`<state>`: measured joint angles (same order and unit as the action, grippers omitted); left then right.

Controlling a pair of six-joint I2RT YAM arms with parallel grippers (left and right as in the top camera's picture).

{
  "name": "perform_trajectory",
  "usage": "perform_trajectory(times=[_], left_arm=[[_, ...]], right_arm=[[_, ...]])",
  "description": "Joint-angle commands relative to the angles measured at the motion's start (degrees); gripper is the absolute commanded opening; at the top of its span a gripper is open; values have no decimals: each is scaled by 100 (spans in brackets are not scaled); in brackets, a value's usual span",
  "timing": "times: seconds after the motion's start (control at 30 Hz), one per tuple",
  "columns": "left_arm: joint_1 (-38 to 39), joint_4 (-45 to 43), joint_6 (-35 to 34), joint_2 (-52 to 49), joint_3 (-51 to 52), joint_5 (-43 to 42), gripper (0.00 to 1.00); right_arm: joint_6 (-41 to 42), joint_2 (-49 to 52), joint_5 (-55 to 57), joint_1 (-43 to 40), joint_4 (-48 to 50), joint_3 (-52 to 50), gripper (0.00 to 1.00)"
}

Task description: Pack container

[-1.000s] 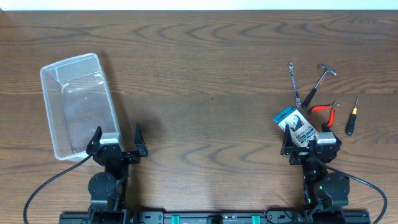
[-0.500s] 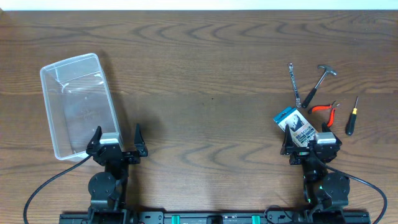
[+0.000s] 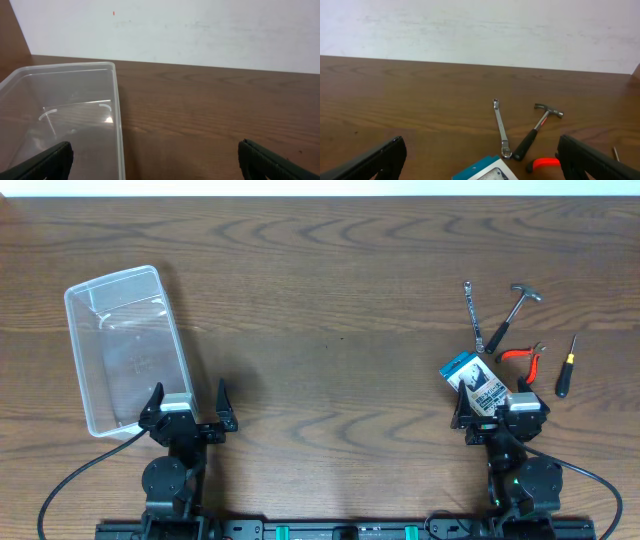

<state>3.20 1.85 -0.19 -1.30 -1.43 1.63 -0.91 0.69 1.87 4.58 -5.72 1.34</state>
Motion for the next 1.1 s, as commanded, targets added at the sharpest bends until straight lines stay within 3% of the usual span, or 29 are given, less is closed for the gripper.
perform_trajectory(times=[0.0,0.27,0.4,0.5,0.63,0.73,0.87,1.07], left_arm=[[-31,221,-70,-15,120,11,98],[-31,221,-70,-15,120,11,98],[-28,221,-72,-15,120,11,98],[-31,120,-26,-15,120,146,98],[-28,-323,-769,-17,-4,-444,98],[-28,-315,-1399,-160,-389,-876,98],[-28,162,-1320,-942,-1410,-997,98],[-31,1589,-1058,-3014,-3589,-970,98]], right_arm=[[-87,-42,-39,52,-4,-26,99],[96,-42,-133,55,-7,-26,99],[721,-42,-269,55,2,-26,99],[1644,-42,-527,52,42,-26,99],[2173,-35,-1078,55,96,101,99],[2146,87,-1137,52,-98,476,99],[1641,688,-1241,52,-450,1209,99],[787,2535,-1456,55,-1685,2830,99]])
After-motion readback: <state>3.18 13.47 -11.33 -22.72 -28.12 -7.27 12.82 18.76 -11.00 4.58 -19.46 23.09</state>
